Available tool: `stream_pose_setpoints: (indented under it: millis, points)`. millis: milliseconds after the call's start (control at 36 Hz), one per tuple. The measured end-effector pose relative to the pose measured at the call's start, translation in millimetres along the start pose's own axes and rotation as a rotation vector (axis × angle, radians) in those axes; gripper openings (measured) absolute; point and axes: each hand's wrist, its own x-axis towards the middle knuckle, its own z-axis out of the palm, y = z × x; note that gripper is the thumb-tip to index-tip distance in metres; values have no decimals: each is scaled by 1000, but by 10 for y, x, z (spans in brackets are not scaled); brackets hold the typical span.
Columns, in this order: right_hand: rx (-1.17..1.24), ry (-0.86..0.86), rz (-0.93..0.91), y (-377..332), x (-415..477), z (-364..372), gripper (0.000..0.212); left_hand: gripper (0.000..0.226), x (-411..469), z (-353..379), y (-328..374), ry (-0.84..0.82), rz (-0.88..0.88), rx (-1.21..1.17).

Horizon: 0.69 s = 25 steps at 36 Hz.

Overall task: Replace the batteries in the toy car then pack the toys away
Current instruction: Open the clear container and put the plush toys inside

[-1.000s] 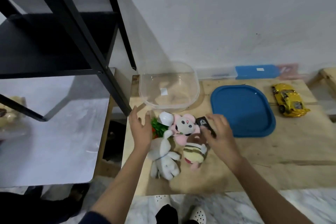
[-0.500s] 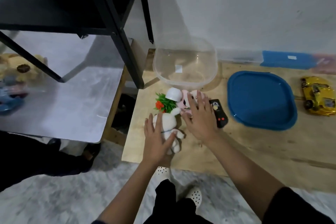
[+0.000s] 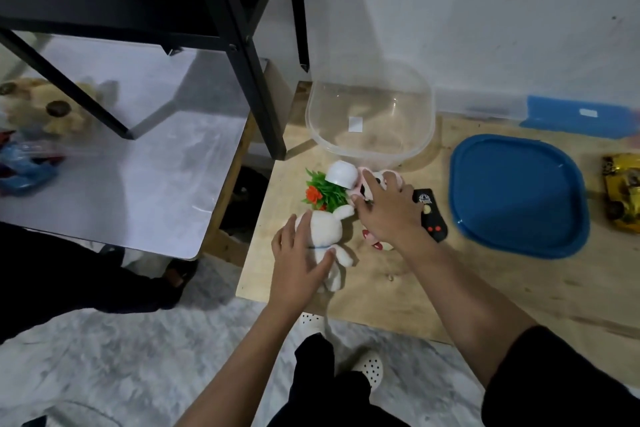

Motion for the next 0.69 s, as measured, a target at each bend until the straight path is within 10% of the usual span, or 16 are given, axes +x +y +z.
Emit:
stream_pose_setpoints:
  millis: [694]
  points:
    - [178, 182, -23, 93, -94, 55, 43, 76, -52, -17, -84, 50, -36, -289]
